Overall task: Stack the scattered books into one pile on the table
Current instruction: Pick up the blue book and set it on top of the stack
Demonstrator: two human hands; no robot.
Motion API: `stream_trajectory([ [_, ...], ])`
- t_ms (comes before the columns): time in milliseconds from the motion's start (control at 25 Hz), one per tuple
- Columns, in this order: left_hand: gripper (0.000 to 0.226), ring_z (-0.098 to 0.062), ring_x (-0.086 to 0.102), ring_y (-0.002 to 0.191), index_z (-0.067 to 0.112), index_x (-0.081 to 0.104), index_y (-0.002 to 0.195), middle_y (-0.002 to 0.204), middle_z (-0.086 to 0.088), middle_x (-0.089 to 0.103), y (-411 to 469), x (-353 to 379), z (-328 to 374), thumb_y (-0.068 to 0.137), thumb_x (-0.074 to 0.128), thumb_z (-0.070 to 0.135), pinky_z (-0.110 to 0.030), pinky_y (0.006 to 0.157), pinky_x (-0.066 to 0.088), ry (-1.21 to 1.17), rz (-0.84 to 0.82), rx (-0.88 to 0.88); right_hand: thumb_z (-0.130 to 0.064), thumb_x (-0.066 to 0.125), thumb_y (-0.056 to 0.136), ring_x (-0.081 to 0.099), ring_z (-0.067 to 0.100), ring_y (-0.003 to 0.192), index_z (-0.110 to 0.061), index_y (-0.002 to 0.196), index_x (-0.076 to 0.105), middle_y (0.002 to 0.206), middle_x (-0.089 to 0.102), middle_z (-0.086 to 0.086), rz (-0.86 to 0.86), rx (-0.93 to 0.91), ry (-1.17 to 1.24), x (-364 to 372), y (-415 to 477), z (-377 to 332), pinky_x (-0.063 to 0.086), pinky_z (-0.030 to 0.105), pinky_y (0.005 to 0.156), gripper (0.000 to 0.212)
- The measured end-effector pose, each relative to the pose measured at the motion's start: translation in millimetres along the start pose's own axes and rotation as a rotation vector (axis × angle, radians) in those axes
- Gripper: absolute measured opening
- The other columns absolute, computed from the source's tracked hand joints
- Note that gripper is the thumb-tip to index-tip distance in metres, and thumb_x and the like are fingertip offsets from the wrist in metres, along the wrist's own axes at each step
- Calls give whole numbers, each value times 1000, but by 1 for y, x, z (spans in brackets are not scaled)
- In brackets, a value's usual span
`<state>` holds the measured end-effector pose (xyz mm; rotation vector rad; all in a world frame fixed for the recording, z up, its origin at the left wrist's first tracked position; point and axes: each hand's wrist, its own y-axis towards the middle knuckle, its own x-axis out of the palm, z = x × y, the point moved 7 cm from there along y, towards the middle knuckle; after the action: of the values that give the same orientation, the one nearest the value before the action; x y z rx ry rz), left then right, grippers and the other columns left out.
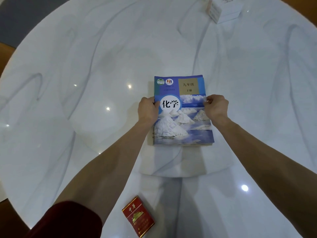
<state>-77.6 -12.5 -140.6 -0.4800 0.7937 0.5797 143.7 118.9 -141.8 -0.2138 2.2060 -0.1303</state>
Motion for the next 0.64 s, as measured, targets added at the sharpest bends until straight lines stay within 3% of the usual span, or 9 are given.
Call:
stream_trajectory([
  [80,30,-39,58,83,-6,62,99,82,-13,43,0,4,0,97,46,19,-36,70,46,42,-19,10,-7,54,90,64,35,99,5,100,67,108,69,22,-9,37,7,0,-1,4,52,36,85,21],
  [280,32,-36,59,90,0,58,113,90,-13,41,-1,10,-3,100,41,24,-27,70,37,126,-27,15,-12,57,91,65,32,100,0,104,68,112,69,18,-24,73,30,1,-3,8,45,25,76,21],
  [520,35,-37,58,96,-1,56,117,112,-25,55,-4,10,0,100,40,25,-34,77,43,166,-54,24,-14,56,91,66,30,95,0,100,68,108,70,18,-61,81,-24,2,-4,9,45,27,70,20],
  [640,33,-36,58,99,-1,58,115,110,-25,60,-8,2,-1,98,42,22,-38,80,46,172,-51,37,-14,53,90,63,33,99,-3,111,63,114,66,19,-54,51,-59,-5,-9,5,49,32,78,25],
])
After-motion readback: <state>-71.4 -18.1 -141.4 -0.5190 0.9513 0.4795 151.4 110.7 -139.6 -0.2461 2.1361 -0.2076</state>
